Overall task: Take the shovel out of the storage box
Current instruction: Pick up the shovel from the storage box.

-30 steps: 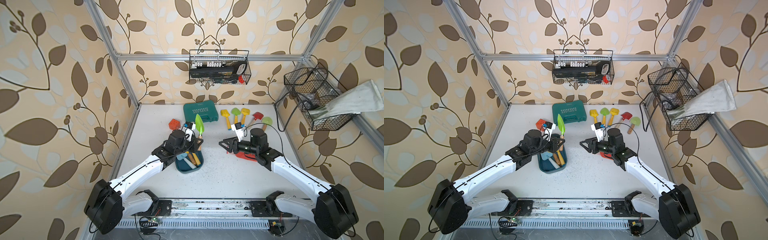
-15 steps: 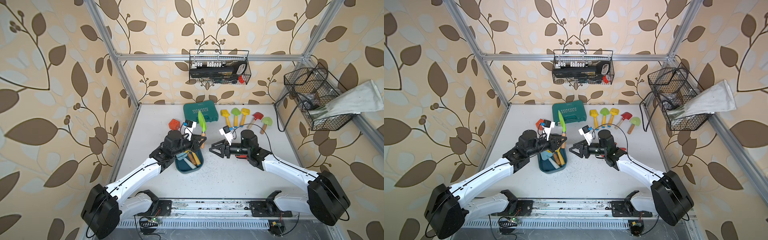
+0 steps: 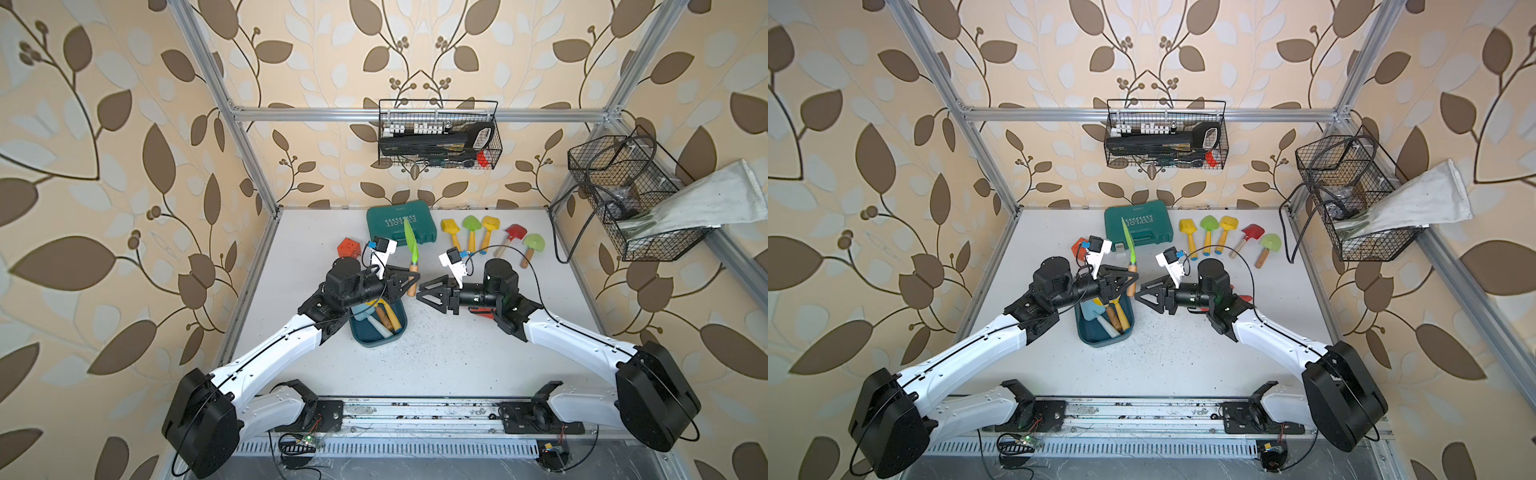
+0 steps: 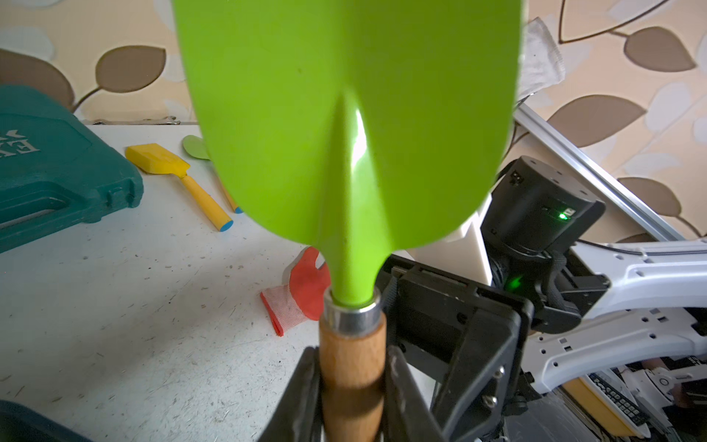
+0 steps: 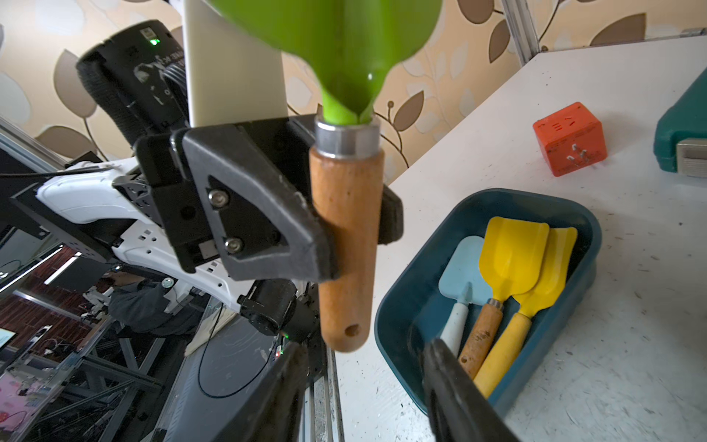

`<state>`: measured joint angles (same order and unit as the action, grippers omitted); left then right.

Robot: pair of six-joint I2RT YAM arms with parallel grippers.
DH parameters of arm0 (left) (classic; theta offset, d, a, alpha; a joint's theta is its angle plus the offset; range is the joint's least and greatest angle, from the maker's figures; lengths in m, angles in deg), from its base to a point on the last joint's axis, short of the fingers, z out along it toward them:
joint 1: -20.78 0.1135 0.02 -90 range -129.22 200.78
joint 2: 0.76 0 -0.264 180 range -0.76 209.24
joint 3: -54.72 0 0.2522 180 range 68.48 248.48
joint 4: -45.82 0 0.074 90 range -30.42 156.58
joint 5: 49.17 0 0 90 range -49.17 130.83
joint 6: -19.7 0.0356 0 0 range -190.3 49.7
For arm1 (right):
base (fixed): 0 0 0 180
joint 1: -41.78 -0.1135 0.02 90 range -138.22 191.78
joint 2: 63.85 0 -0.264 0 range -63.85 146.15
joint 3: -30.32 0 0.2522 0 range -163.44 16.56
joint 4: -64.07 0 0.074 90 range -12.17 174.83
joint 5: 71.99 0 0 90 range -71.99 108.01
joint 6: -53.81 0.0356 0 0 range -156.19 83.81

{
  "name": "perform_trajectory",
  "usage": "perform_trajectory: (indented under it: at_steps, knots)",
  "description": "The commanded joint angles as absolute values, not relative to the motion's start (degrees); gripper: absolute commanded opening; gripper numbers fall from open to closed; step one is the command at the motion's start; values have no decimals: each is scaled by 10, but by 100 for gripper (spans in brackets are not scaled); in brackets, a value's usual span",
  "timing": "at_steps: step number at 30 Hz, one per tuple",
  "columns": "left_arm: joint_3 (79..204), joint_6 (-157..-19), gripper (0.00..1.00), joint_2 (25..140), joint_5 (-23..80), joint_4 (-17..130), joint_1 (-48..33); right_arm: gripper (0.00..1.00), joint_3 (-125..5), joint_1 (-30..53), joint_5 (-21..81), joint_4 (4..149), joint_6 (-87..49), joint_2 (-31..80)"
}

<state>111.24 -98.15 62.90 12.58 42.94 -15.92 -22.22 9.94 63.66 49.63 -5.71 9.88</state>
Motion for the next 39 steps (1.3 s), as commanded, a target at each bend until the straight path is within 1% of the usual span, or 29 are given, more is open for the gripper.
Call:
perform_trajectory:
  at_steps: [1,8,11,14,16,18,23,25,27,29,30,31,32,33,35,36,39]
  knots:
    - [1143,-995,2,635,91,371,-157,52,-220,95,657,452,-35,103]
    - [1149,-1025,3,658,67,339,-158,53,-218,94,660,433,-25,97]
    - [1155,-1031,3,666,60,339,-159,51,-219,94,666,414,-13,102]
    - [1156,-1028,3,667,60,336,-159,43,-223,94,675,406,-2,110]
    - [1157,-1028,3,667,56,334,-160,34,-224,93,678,400,4,115]
    - [1159,-1029,4,668,52,333,-160,30,-223,93,679,395,7,119]
    - [1157,-1028,4,669,50,333,-161,23,-221,93,670,389,3,122]
    - [1156,-1029,4,670,50,334,-161,18,-221,93,670,386,3,122]
    - [1156,-1029,5,672,50,335,-162,9,-221,93,673,385,3,122]
    - [1158,-1027,10,671,52,346,-162,5,-222,93,673,385,3,122]
    - [1161,-1026,16,672,59,359,-161,4,-222,93,673,385,3,121]
    - [1164,-1019,31,671,63,373,-161,3,-222,93,673,387,3,120]
    - [1166,-1012,42,671,66,387,-161,2,-222,93,672,391,2,118]
    - [1166,-1009,48,669,76,401,-161,2,-221,94,668,401,-1,115]
    - [1161,-1000,56,660,98,420,-161,3,-223,94,648,441,-13,106]
    - [1156,-998,61,653,116,431,-161,3,-225,94,632,475,-26,100]
    - [1150,-977,66,631,164,492,-160,6,-243,94,552,620,-86,71]
